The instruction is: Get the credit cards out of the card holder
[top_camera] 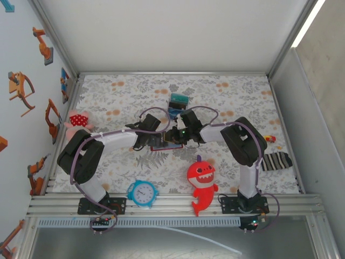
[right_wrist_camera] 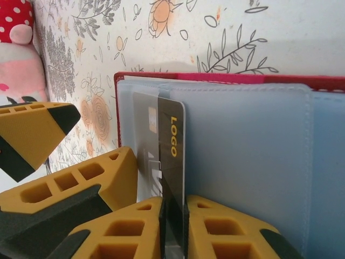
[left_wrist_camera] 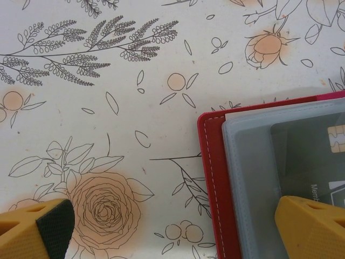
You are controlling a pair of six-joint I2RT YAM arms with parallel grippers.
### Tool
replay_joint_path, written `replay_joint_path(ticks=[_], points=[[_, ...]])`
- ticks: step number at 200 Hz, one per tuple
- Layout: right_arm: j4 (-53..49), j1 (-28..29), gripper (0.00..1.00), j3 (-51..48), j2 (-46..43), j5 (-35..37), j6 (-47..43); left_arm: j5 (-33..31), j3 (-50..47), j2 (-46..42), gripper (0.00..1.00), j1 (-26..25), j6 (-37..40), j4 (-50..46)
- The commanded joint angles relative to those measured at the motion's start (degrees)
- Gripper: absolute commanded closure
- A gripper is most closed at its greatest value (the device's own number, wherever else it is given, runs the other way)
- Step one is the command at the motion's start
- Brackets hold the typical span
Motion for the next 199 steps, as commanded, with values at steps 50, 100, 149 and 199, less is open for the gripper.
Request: replay_joint_path(ticks=[50, 100, 149, 199], points=[[-1.0, -0.3, 0.96, -0.8, -1.0, 0.8, -1.0, -1.0, -1.7, 0.6, 0.03, -0.5, -0.1, -4.2], [-12.7, -0.7, 0.98, 1.2, -3.9, 5.9, -7.0, -1.8, -1.6, 0.6, 0.03, -0.5, 0.1, -4.6], [-15.1, -0.8, 1.00, 1.3, -6.4, 7.3, -8.0, -1.7, -1.3, 0.7, 0.03, -0.5, 0.2, -4.6], [-13.4, -0.7, 1.00, -2.0, -8.6, 7.4, -5.8, -0.7, -1.2, 0.1, 0.03, -1.2, 0.8, -4.8]])
